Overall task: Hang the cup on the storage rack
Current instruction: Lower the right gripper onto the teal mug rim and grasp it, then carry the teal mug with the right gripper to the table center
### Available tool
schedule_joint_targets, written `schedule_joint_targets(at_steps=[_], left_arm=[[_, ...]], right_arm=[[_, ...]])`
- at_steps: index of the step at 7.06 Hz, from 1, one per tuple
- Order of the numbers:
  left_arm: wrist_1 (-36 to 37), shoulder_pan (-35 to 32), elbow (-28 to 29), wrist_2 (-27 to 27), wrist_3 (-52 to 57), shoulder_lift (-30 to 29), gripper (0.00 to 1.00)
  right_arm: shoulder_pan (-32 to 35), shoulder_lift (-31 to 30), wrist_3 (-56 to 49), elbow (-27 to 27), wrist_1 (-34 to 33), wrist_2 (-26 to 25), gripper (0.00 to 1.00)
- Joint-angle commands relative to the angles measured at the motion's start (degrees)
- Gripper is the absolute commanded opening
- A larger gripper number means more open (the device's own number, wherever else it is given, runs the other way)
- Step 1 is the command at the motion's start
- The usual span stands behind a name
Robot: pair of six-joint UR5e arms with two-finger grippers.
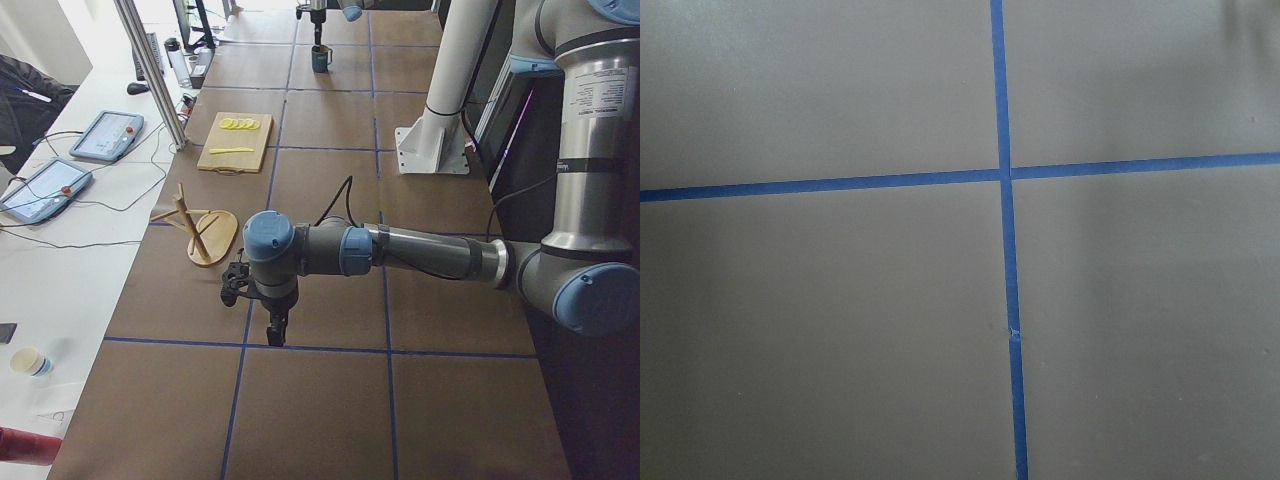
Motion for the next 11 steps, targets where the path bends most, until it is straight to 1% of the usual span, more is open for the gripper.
schedule_joint_targets(at_steps=[1, 2, 3, 4, 5, 6, 7, 8, 9, 10, 11], left_arm=[[-0.04, 0.00, 0.08, 0.00, 0.00, 0.01, 1.00], [-0.04, 0.00, 0.00, 0.00, 0.00, 0.01, 1.00], [-0.04, 0.00, 0.00, 0.00, 0.00, 0.01, 1.00], [-0.04, 0.00, 0.00, 0.00, 0.00, -0.07, 1.00], [-0.04, 0.00, 0.00, 0.00, 0.00, -0.07, 1.00], [-0.04, 0.00, 0.00, 0.00, 0.00, -0.07, 1.00], [-0.04, 0.00, 0.00, 0.00, 0.00, -0.07, 1.00], [-0.04, 0.00, 0.00, 0.00, 0.00, -0.07, 1.00], [-0.12, 0.00, 0.00, 0.00, 0.00, -0.07, 1.00], [-0.12, 0.00, 0.00, 0.00, 0.00, -0.07, 1.00], [-0.04, 0.00, 0.00, -0.09, 0.00, -0.07, 1.00]], right_arm=[[-0.01, 0.05, -0.03, -0.01, 0.00, -0.71, 0.06], [-0.01, 0.05, -0.03, -0.01, -0.09, -0.62, 0.00], [0.17, 0.05, -0.03, 0.34, -0.17, 0.33, 0.00], [2.00, 0.14, 0.14, 1.47, -0.87, 3.21, 0.00], [3.67, 2.40, 3.10, 1.48, -4.10, 5.85, 0.00], [4.03, 5.21, 8.79, 3.57, -8.48, 6.92, 0.00], [3.95, 8.89, 18.41, 6.55, -12.44, 7.02, 0.00], [2.21, 12.23, 27.21, 8.58, -14.39, 7.11, 0.00], [-0.77, 14.00, 35.31, 9.73, -14.76, 6.59, 0.00], [-4.62, 17.50, 45.31, 9.92, -14.76, 5.28, 0.00], [-10.58, 22.32, 57.59, 10.01, -15.11, 0.57, 0.00]])
